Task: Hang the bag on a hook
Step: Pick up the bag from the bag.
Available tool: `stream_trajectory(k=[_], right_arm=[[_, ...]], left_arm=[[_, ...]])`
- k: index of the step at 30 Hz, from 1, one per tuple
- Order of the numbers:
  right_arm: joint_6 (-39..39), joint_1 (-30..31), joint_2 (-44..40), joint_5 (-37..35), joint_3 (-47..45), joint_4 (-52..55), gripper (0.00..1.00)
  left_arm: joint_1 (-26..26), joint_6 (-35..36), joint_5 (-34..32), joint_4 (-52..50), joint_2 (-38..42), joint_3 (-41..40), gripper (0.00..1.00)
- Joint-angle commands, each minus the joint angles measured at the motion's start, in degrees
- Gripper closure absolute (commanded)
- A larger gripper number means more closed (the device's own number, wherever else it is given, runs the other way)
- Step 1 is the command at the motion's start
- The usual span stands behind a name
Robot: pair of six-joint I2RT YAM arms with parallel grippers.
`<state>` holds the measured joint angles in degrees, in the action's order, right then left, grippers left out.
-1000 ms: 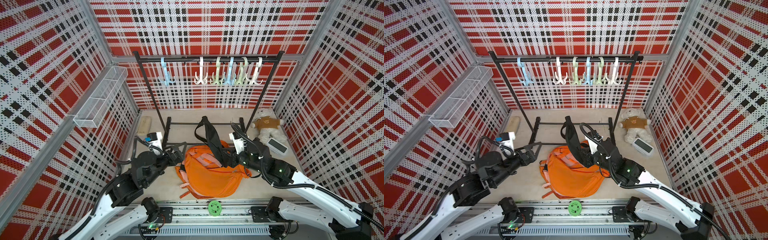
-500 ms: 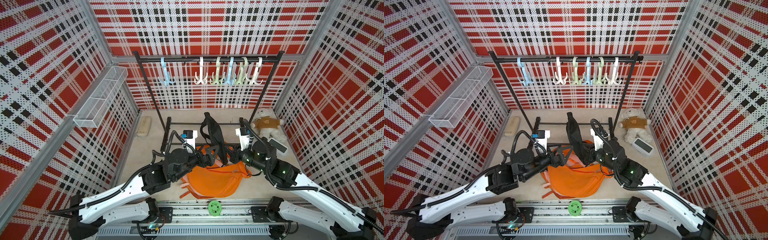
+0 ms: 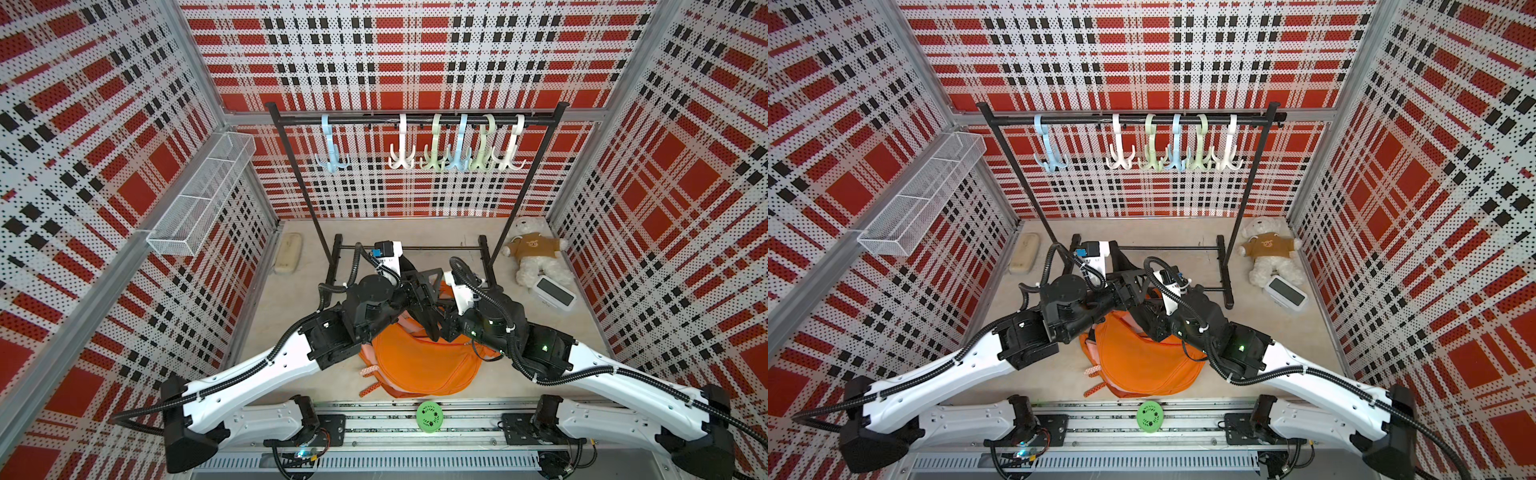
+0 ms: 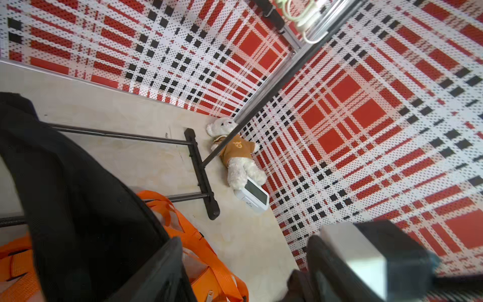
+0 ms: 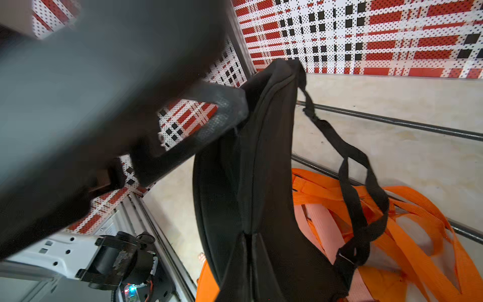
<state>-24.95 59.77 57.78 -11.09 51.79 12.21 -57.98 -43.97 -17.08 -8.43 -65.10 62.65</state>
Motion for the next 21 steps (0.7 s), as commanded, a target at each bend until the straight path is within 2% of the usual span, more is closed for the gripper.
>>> stream_trajectory(k=[1,4,9,11,15,18,21], right_arm=[[2.36,0.31,-0.47,-7.55,1.25,-2.83,1.00],[2.54,0.22,-0.47,-12.68,1.21,-1.54,1.00],[3.21,-1.81,1.14,-13.43,2.02,-0.98,1.00],[4.29,-1.92,1.29,-12.83,1.99,-2.27,1.00],[5.83,-1.92,1.39,-11.78,2.42,-4.17,1.00],[6.63,-1.94,2.02,-9.73,2.61,-5.31,1.00],[6.43,-1.67,2.34,-7.75,2.20,-7.11,1.00]], left_arm=[[1.53,-1.41,0.79,-1.58,-0.21,-0.23,0.24],[1.19,0.43,-1.48,-5.12,1.47,0.60,0.11],[-1.32,2.03,-9.30,-9.86,6.60,2.52,0.09],[-1.14,1.95,-10.30,-10.73,7.86,2.57,0.08],[3.12,-1.41,-3.73,-11.05,6.62,0.72,0.08],[3.66,-2.00,0.51,-6.49,4.63,-0.95,0.06],[4.08,-2.36,3.61,-6.03,1.17,0.94,0.02]])
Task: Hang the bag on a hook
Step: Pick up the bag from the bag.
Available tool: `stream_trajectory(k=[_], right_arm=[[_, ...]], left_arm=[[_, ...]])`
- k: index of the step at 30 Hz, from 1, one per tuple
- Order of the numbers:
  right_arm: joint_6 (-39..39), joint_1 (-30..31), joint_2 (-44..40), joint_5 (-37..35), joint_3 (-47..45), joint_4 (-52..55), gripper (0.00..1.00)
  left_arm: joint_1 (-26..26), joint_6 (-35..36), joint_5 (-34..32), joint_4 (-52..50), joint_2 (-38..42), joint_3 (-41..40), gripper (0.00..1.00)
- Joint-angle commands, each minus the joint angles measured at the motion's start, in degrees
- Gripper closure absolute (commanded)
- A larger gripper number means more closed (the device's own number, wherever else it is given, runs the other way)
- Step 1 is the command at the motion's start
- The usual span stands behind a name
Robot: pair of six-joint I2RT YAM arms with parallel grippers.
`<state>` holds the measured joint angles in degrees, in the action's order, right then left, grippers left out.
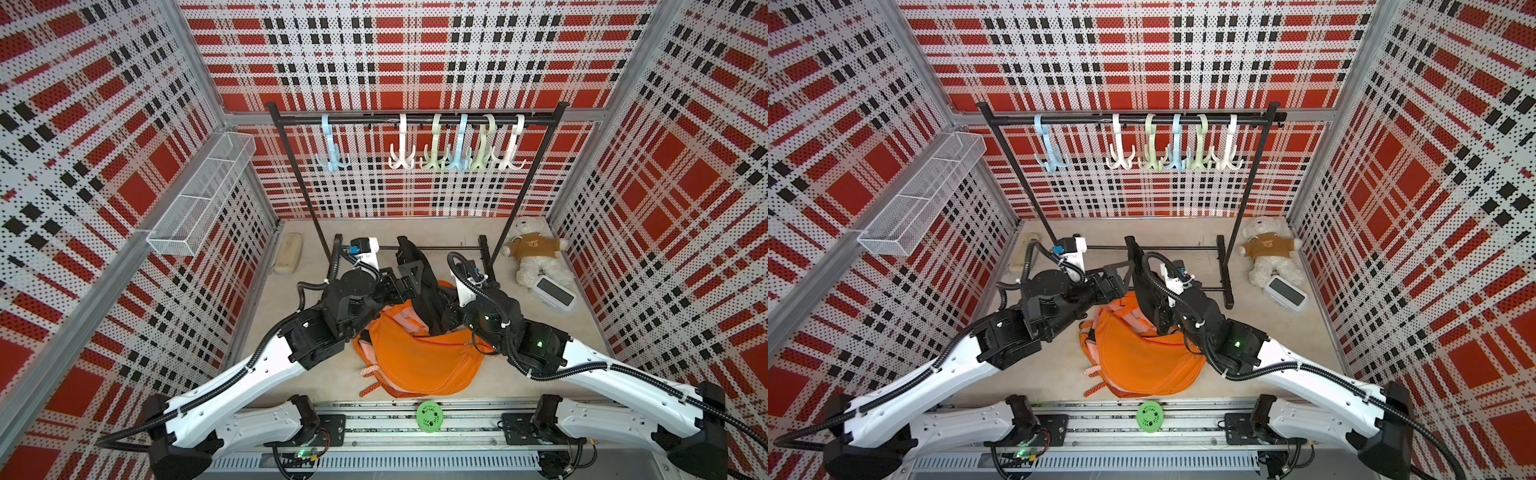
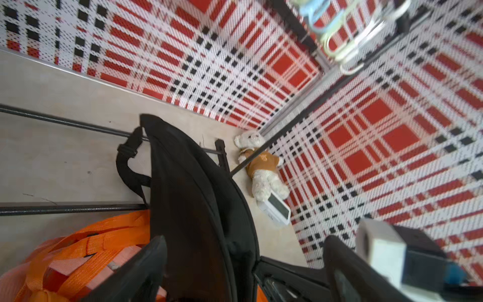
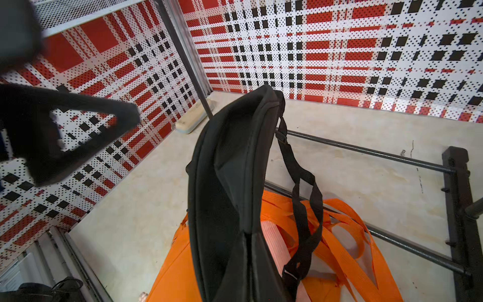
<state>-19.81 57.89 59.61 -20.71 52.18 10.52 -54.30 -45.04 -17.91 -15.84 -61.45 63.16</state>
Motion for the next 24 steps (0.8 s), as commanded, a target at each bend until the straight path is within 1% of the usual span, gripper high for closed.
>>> stream_trajectory(k=[1,7,9,10,11,13,15,16,19,20,23,24], right_arm=[[1.40,0.47,0.60,2.11,1.71,-5.95,1.00],[2.85,2.54,1.81,1.62,2.82,-6.54,1.00],[2.91,3.09,2.17,1.44,2.57,-7.08,1.00],[3.10,3.43,2.41,1.11,2.51,-7.21,1.00],[3.36,3.83,2.69,0.65,2.66,-7.14,1.00],[4.16,4.66,3.27,-0.67,2.85,-6.92,1.00],[4.93,5.34,3.93,-1.23,3.19,-6.59,1.00],[5.30,5.56,4.10,-1.34,3.39,-6.44,1.00],[6.61,6.03,4.64,-1.73,4.12,-5.66,1.00],[7.00,6.01,4.52,-1.71,4.34,-5.35,1.00],[8.40,6.01,3.51,-1.06,4.91,-3.93,1.00],[9.21,6.01,2.79,-0.42,5.02,-3.21,0.93]], left_arm=[[0.51,-1.32,5.40,1.51,-3.42,0.90,0.01],[1.74,-2.76,8.22,4.94,-6.68,1.51,0.00],[1.83,-2.86,7.97,4.94,-7.51,2.04,0.04],[1.83,-2.86,7.73,4.70,-7.92,2.36,0.07],[1.92,-2.86,7.52,4.45,-8.23,2.57,0.15],[2.18,-3.04,6.86,3.21,-8.83,3.06,0.35],[2.40,-2.72,5.63,1.12,-9.27,3.62,0.50],[2.53,-2.23,5.66,0.57,-9.51,3.73,0.54],[2.98,0.08,5.69,-1.32,-10.09,4.08,0.59],[3.15,1.24,5.64,-2.29,-10.09,4.35,0.62],[4.47,6.01,7.92,-3.63,-8.89,4.88,0.80],[5.45,7.62,9.66,-3.64,-8.00,4.79,0.87]])
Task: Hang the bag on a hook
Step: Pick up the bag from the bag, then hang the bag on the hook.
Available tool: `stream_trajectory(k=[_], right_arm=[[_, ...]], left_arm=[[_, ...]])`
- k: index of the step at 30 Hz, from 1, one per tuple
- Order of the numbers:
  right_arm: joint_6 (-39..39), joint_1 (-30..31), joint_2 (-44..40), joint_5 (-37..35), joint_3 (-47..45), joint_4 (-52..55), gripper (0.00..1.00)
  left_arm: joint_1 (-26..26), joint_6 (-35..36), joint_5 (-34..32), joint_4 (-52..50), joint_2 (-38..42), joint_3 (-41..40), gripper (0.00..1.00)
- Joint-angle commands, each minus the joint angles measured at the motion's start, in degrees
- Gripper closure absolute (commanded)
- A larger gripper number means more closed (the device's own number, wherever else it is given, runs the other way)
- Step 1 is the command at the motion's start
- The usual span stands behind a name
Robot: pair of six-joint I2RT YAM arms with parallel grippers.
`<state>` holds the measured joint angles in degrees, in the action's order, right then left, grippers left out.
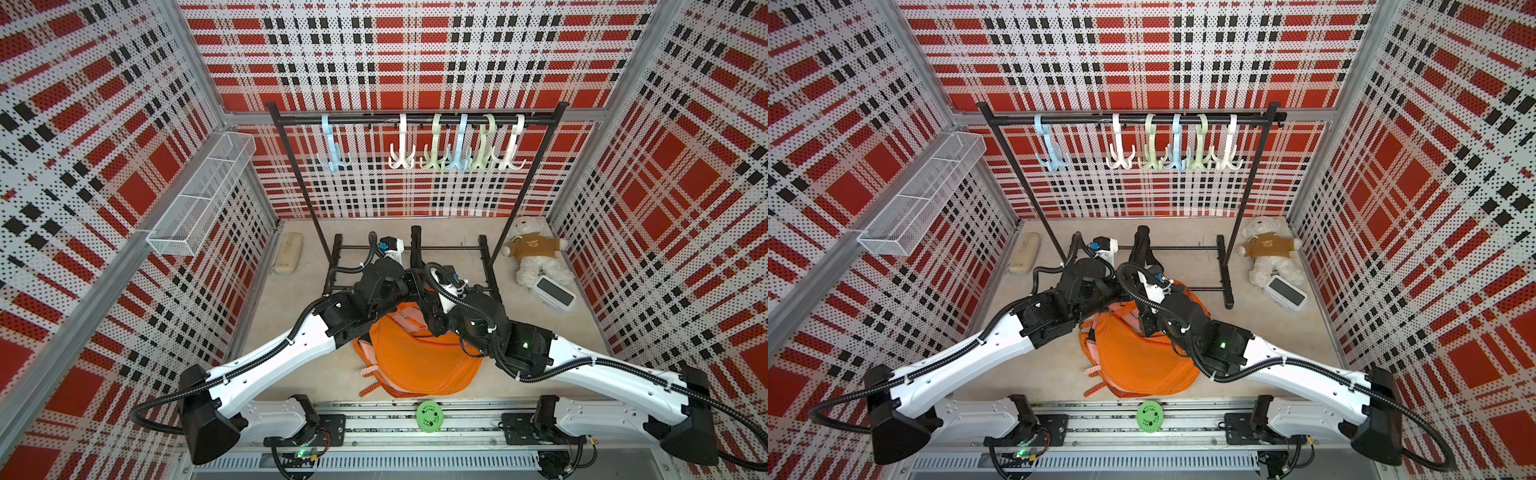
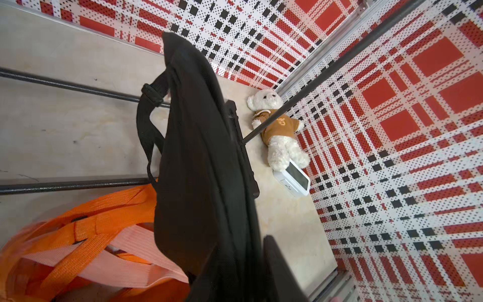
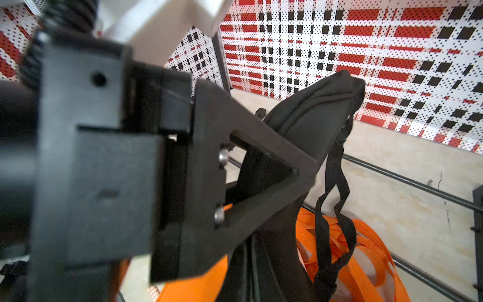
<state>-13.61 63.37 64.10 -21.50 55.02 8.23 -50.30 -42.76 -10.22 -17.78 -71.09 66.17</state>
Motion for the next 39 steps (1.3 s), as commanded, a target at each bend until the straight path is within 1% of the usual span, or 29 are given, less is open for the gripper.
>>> stream_trajectory(k=[1,2,3,4,5,7,8,9,11,13,16,18,20,23,25,28,31,35,39], right_arm=[[3.99,0.44,-2.71,0.87,2.20,0.11,0.75],[5.28,0.42,-3.90,1.43,2.04,0.91,0.61],[5.80,0.30,-5.34,0.50,1.81,1.81,0.49],[5.62,-0.34,-7.24,-0.27,1.42,3.04,0.40],[5.73,-1.55,-9.12,0.72,0.86,3.93,0.33],[4.14,-5.51,-13.64,4.46,-1.07,4.95,0.25],[3.20,-8.26,-15.86,7.04,-2.37,4.97,0.15],[2.21,-11.30,-17.83,9.49,-3.58,4.87,0.10],[0.02,-18.75,-20.96,15.40,-5.88,4.74,0.08],[-2.60,-26.82,-21.75,23.68,-8.00,3.68,0.07],[-6.44,-37.68,-19.25,38.20,-10.38,-0.46,0.07],[-8.39,-43.06,-16.94,46.09,-11.96,-4.74,0.07],[-8.39,-45.90,-14.30,52.11,-12.77,-8.65,0.05],[-4.94,-46.07,-8.88,59.76,-10.81,-9.40,0.00],[-4.39,-46.13,-5.62,63.83,-9.71,-10.36,0.00],[-4.98,-45.96,-4.24,65.07,-10.45,-13.98,0.00],[-3.42,-45.24,-3.73,62.00,-10.42,-13.76,0.00],[-0.07,-44.31,-1.66,55.38,-8.73,-11.18,0.00],[2.69,-42.86,0.51,54.30,-7.46,-11.48,0.00]], left_arm=[[2.92,6.98,4.81,-1.68,2.69,1.62,0.92],[4.54,8.38,8.18,-1.64,3.71,1.44,0.95],[6.30,9.65,11.54,-1.64,4.79,1.31,0.99],[8.18,11.00,15.48,-1.58,5.98,1.00,1.00],[9.62,11.96,19.11,-1.41,7.12,0.58,1.00],[11.99,14.00,25.75,-0.85,9.80,-0.35,1.00],[12.84,14.87,28.26,-0.90,10.78,-0.66,1.00],[13.56,15.67,30.65,-1.01,11.87,-0.85,1.00],[14.69,17.25,34.54,-1.17,13.91,-0.97,1.00],[15.21,18.76,37.19,-1.61,15.80,-0.65,1.00],[15.58,20.81,39.77,-2.54,18.30,0.46,1.00],[16.10,21.76,40.55,-3.50,19.40,1.60,1.00],[16.80,22.36,41.81,-4.36,20.23,2.51,1.00],[17.29,21.72,43.50,-3.73,21.14,2.65,1.00],[17.35,21.41,43.84,-3.62,21.34,2.80,1.00],[17.48,21.06,44.05,-3.43,21.80,2.66,1.00],[17.52,20.89,44.23,-3.28,21.83,2.74,1.00],[17.52,20.36,44.70,-2.54,21.80,2.68,1.00],[17.44,19.60,44.99,-1.60,21.72,2.47,1.00]])
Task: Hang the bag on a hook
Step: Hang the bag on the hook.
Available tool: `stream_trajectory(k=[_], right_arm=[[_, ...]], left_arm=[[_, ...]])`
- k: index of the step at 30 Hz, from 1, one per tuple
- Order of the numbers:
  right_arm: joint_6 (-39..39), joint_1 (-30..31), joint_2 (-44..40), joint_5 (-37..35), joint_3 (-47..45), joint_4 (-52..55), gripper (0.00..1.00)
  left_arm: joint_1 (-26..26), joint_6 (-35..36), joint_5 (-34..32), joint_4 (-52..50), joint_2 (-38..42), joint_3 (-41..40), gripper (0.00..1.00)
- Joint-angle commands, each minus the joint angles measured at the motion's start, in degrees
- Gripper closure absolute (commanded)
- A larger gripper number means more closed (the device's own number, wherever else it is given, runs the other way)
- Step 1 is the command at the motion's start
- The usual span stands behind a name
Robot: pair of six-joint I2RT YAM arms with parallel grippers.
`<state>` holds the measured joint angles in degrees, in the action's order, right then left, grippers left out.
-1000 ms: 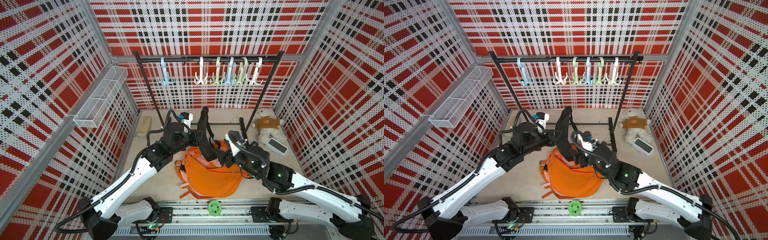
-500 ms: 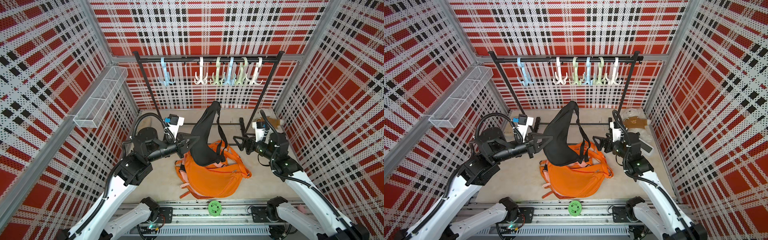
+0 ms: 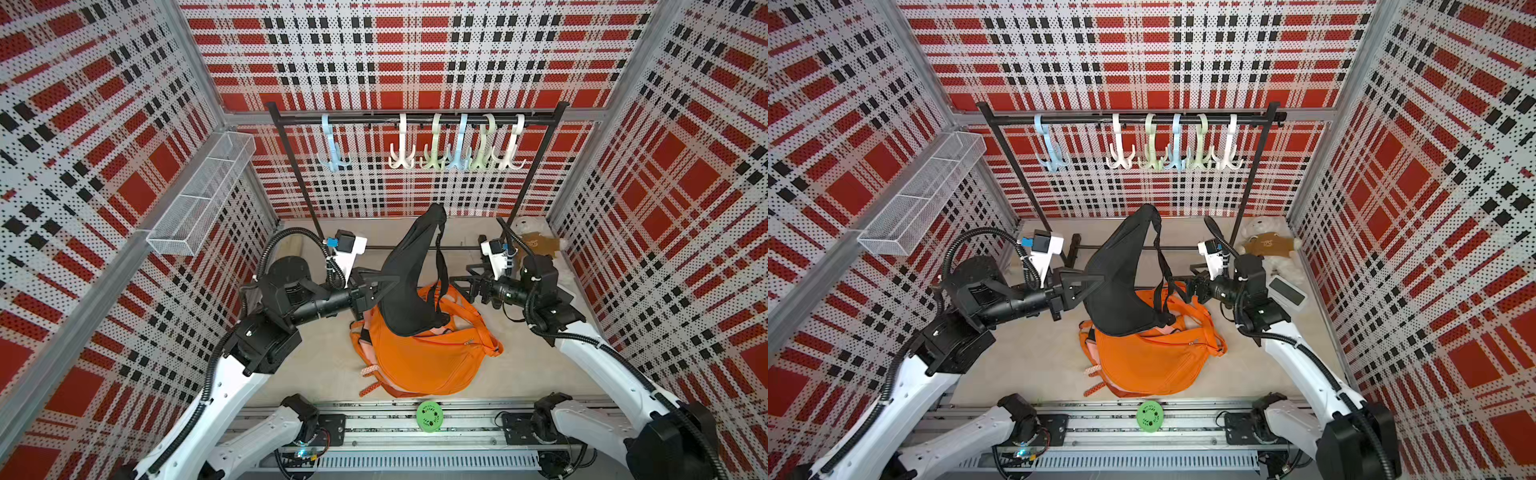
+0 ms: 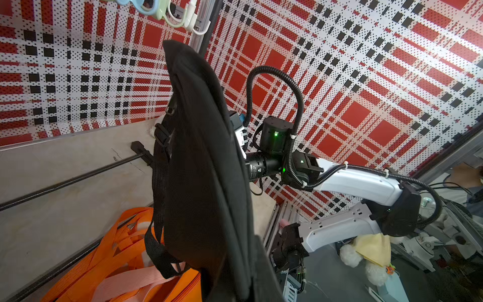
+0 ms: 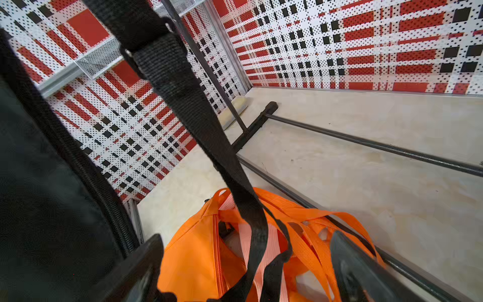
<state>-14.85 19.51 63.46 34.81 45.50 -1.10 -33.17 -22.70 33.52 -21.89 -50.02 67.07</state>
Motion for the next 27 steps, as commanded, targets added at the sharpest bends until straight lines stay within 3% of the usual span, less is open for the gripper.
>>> stream_trajectory(k=[1,5,10,13,17,19,27], right_arm=[[4.83,1.77,1.70,-2.48,2.60,-1.84,0.01],[8.44,5.77,4.74,-6.56,4.70,-1.02,0.04],[7.60,5.97,7.97,-10.15,5.49,-4.87,0.13],[7.59,5.98,9.87,-9.80,6.87,-5.67,0.39],[6.88,5.96,11.88,-8.37,7.83,-7.11,0.83],[5.28,5.91,12.01,-7.84,7.17,-9.21,0.98],[-0.94,3.49,4.33,-15.06,2.43,-13.57,1.00]], left_arm=[[0.33,-0.50,1.23,2.47,0.75,1.50,1.00],[0.37,-0.83,1.10,2.68,0.93,1.49,1.00],[0.35,-1.16,1.00,2.62,1.44,1.59,1.00],[0.35,-1.39,0.94,2.85,1.85,1.43,1.00],[0.38,-2.25,1.17,4.13,2.79,0.34,1.00],[0.44,-2.44,1.02,4.37,2.99,-0.19,1.00],[1.41,-5.08,-0.03,9.42,3.70,-4.72,1.00]])
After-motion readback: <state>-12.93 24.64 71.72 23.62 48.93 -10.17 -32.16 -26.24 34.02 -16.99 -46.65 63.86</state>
